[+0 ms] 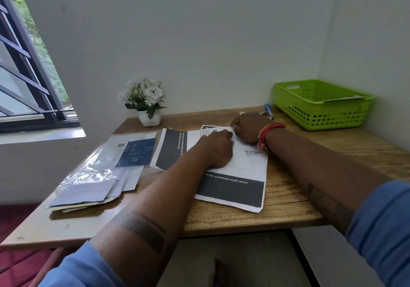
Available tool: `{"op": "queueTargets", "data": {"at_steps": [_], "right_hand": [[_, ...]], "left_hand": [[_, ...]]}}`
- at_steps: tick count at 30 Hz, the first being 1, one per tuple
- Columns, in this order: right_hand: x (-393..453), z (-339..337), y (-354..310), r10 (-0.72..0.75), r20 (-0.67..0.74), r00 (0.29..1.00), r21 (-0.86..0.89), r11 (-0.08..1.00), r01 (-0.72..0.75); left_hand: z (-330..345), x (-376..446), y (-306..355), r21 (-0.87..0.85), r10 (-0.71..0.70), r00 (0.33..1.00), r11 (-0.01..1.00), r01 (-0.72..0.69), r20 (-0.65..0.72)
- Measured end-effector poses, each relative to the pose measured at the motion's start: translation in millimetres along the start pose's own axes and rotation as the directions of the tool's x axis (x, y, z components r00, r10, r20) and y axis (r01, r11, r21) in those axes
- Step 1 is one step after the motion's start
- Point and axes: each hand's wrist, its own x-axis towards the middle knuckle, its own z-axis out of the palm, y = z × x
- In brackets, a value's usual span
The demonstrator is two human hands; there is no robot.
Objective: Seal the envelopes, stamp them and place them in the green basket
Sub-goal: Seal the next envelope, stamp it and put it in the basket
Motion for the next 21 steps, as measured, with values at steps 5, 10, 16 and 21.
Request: {"op": "queueTargets", "data": {"at_steps": [5,10,16,21], "right_hand": [[8,1,2,0.043,-0.022,0.999,0.119,0.992,-0.04],[19,0,4,0.111,-0.048,0.993,0.275,0.957,-0.094],[31,3,8,0.165,-0.019,0.986,0.303,0.941,-0.151],[30,2,7,0.117,-0.009,0.993,0.223,0.968,-0.112]], "left_hand": [[0,0,0,-0.029,-0.013,1.0,0.999,0.013,-0.007],[1,1,0,-0.047,-0.004,1.0,0.999,0.003,-0.02],[4,6,-3,-0.062,-0.001,0.999,0.998,-0.001,-0.039],[2,5,2,-0.032,-0.024,1.0,0.999,0.023,-0.011]]}}
